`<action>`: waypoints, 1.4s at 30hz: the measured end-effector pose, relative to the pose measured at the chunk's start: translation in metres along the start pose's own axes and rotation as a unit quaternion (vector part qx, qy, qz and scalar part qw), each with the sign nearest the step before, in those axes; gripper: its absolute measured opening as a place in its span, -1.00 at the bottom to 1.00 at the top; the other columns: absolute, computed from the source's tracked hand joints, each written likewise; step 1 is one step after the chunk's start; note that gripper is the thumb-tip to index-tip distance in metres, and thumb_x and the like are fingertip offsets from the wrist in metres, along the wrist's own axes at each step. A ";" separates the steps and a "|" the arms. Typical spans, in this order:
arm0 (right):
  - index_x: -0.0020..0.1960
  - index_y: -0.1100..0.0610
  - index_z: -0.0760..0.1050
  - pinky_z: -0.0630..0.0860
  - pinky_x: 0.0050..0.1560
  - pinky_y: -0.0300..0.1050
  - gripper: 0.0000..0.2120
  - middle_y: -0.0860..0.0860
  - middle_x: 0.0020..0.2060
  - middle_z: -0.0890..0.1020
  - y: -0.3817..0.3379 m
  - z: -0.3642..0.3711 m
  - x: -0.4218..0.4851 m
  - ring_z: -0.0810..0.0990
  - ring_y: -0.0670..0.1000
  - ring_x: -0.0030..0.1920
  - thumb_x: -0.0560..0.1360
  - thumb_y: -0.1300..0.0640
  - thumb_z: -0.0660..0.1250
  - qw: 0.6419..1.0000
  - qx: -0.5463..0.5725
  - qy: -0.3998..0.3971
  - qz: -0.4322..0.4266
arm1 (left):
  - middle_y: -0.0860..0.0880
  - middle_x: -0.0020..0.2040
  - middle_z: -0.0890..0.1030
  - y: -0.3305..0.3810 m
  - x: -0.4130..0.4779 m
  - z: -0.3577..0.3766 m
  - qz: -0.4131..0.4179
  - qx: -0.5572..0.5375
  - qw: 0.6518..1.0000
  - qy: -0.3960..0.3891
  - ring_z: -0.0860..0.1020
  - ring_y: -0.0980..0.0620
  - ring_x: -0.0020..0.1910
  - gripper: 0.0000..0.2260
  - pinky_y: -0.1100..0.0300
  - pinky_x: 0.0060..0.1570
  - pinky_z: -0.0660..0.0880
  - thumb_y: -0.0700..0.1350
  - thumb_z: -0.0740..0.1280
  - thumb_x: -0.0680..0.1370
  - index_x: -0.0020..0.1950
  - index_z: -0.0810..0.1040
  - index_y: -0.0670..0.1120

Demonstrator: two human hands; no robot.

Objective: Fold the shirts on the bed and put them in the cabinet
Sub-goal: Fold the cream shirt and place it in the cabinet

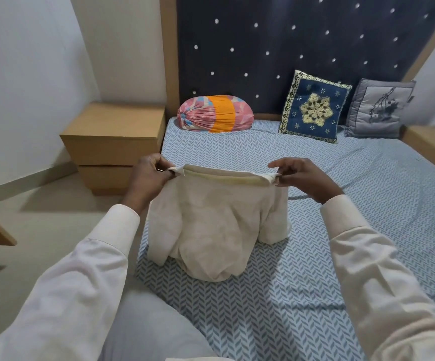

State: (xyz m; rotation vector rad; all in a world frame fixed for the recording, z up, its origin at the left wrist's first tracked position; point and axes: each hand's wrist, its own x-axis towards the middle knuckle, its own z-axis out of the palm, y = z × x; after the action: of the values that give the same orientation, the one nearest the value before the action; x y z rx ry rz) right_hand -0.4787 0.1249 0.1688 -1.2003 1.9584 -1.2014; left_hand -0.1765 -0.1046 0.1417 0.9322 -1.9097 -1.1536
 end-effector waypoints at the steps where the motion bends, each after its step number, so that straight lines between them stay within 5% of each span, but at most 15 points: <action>1: 0.18 0.19 0.62 0.56 -0.02 -0.12 -0.62 0.05 -0.24 0.54 0.000 0.000 0.002 0.54 -0.02 -0.18 0.43 0.48 0.37 0.999 -0.033 0.005 -0.005 | -0.02 -0.26 0.63 0.000 0.000 0.000 0.015 0.034 0.999 0.012 0.52 0.07 -0.29 -0.82 0.10 -0.23 0.49 -0.23 0.50 0.42 -0.26 0.54 -0.02; 5: -0.01 0.09 0.68 0.34 -0.25 -0.16 -0.81 0.00 -0.30 0.55 -0.003 0.010 0.021 0.48 0.00 -0.22 0.45 0.30 0.38 0.966 -0.253 0.042 -0.024 | 0.07 -0.28 0.54 0.004 0.000 0.002 0.030 0.080 0.994 0.068 0.44 0.15 -0.34 -0.91 0.18 -0.25 0.39 -0.24 0.39 0.47 -0.14 0.51 -0.08; 7: 0.01 0.11 0.66 0.31 -0.22 -0.16 -0.83 0.05 -0.19 0.58 -0.007 0.013 0.035 0.53 0.08 -0.13 0.46 0.27 0.36 0.947 -0.301 0.102 -0.037 | 0.00 -0.21 0.59 0.027 -0.003 0.007 -0.025 -0.068 0.997 0.039 0.50 0.09 -0.26 -0.93 0.14 -0.13 0.45 -0.21 0.43 0.50 -0.10 0.56 -0.08; 9: 0.03 0.13 0.64 0.32 -0.13 -0.18 -0.80 0.09 -0.09 0.59 -0.014 0.000 0.047 0.53 0.09 -0.09 0.46 0.28 0.31 0.945 -0.268 0.185 -0.038 | -0.06 -0.15 0.61 0.063 -0.013 0.020 -0.073 -0.222 0.970 -0.067 0.53 0.01 -0.20 -0.91 0.08 -0.12 0.46 -0.23 0.44 0.50 -0.07 0.58 -0.07; 12: 0.07 0.16 0.62 0.41 -0.06 -0.18 -0.74 0.13 0.01 0.64 -0.017 -0.043 0.053 0.57 0.10 -0.02 0.47 0.28 0.24 0.938 -0.193 0.288 -0.009 | -0.08 -0.04 0.62 0.100 -0.049 0.054 -0.072 -0.291 0.893 -0.335 0.56 0.00 -0.19 -0.80 0.12 -0.21 0.49 -0.25 0.38 0.53 0.14 0.59 -0.10; 15: 0.13 0.16 0.59 0.44 0.02 -0.17 -0.72 0.14 0.09 0.65 0.001 -0.090 0.036 0.60 0.15 0.11 0.49 0.30 0.21 0.915 -0.163 0.363 0.063 | -0.19 0.15 0.57 0.088 -0.078 0.095 -0.083 -0.303 0.808 -0.499 0.57 -0.16 0.09 -0.69 0.02 0.10 0.58 -0.33 0.28 0.59 0.34 0.48 -0.24; 19: 0.27 0.18 0.48 0.44 0.16 -0.06 -0.66 0.20 0.19 0.60 0.045 -0.110 -0.005 0.54 0.21 0.20 0.51 0.29 0.19 0.870 -0.156 0.440 0.158 | -0.16 0.06 0.60 0.022 -0.085 0.135 -0.076 -0.140 0.904 -0.397 0.60 -0.05 0.00 -0.75 0.06 0.01 0.60 -0.21 0.36 0.55 0.23 0.53 -0.20; 21: 0.18 0.14 0.54 0.50 0.16 0.02 -0.70 0.20 0.10 0.63 0.072 -0.088 -0.022 0.58 0.22 0.15 0.47 0.22 0.24 0.886 -0.131 0.406 0.181 | -0.09 0.07 0.61 -0.023 -0.084 0.144 -0.020 0.050 0.928 -0.369 0.60 -0.04 0.08 -0.74 0.07 0.10 0.53 -0.10 0.37 0.48 0.16 0.54 -0.04; 24: -0.06 0.06 0.55 0.57 -0.15 -0.05 -0.91 0.10 -0.24 0.65 0.113 -0.018 -0.045 0.64 0.17 -0.12 0.45 0.16 0.42 0.950 -0.060 0.209 0.225 | -0.09 0.33 0.50 -0.078 -0.091 0.150 0.013 0.192 0.897 -0.399 0.48 -0.05 0.31 -0.54 0.21 0.16 0.39 -0.05 0.33 0.52 0.41 0.38 0.01; 26: 0.04 0.07 0.54 0.51 -0.19 -0.14 -0.69 0.01 -0.22 0.63 0.127 0.046 -0.061 0.60 0.05 -0.17 0.39 0.00 0.54 0.966 -0.089 0.051 0.239 | -0.17 0.45 0.38 -0.103 -0.098 0.154 0.008 0.247 0.868 -0.430 0.45 -0.14 0.34 -0.30 0.21 0.15 0.37 0.00 0.31 0.50 0.59 0.08 0.00; 28: 0.21 0.04 0.47 0.50 0.01 -0.10 -0.36 0.00 -0.02 0.58 0.137 0.107 -0.070 0.56 0.02 -0.01 0.27 -0.26 0.54 0.959 -0.189 -0.025 0.212 | -0.17 0.47 0.36 -0.120 -0.109 0.159 -0.007 0.262 0.858 -0.443 0.45 -0.12 0.33 -0.22 0.24 0.17 0.38 -0.09 0.36 0.51 0.60 -0.02 0.07; 30: 0.32 0.00 0.38 0.49 0.09 0.02 -0.27 0.06 0.13 0.52 0.145 0.150 -0.077 0.50 0.11 0.14 0.27 -0.32 0.43 0.928 -0.326 -0.047 0.177 | -0.15 0.48 0.34 -0.127 -0.116 0.161 0.000 0.266 0.865 -0.424 0.45 -0.11 0.34 -0.26 0.19 0.24 0.40 -0.13 0.36 0.52 0.59 0.03 0.10; 34: 0.24 0.06 0.45 0.48 0.02 0.01 -0.70 0.11 0.11 0.58 0.147 0.173 -0.075 0.57 0.19 0.14 0.52 0.07 0.23 0.891 -0.431 -0.002 0.146 | -0.17 0.44 0.36 -0.129 -0.124 0.162 -0.002 0.250 0.885 -0.392 0.47 -0.14 0.29 -0.19 0.12 0.17 0.45 -0.10 0.35 0.52 0.59 -0.11 0.12; 39: 0.01 0.10 0.65 0.48 0.02 -0.14 -0.67 0.03 0.00 0.69 0.104 0.131 -0.060 0.61 0.04 0.04 0.41 0.16 0.14 0.978 -0.158 -0.030 0.135 | -0.17 0.42 0.28 -0.130 -0.117 0.166 -0.012 0.272 0.903 -0.333 0.45 -0.20 0.29 -0.04 -0.01 0.10 0.51 0.06 0.41 0.44 0.58 -0.23 0.15; 42: -0.22 0.12 0.60 0.43 -0.18 -0.28 -0.72 -0.07 -0.28 0.62 0.060 0.091 -0.058 0.54 -0.14 -0.25 0.45 0.31 0.13 0.995 0.003 -0.009 0.099 | -0.18 0.23 0.35 -0.114 -0.106 0.174 0.022 0.319 0.918 -0.235 0.42 -0.25 0.21 -0.46 -0.04 0.00 0.49 0.02 0.32 0.48 0.45 0.32 -0.02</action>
State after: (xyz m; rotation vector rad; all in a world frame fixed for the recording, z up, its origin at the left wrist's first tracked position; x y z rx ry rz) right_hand -0.4047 0.1515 0.0739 -0.9837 2.0052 -1.0898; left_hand -0.2475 0.0165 -0.0451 0.9850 -2.7836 -0.7656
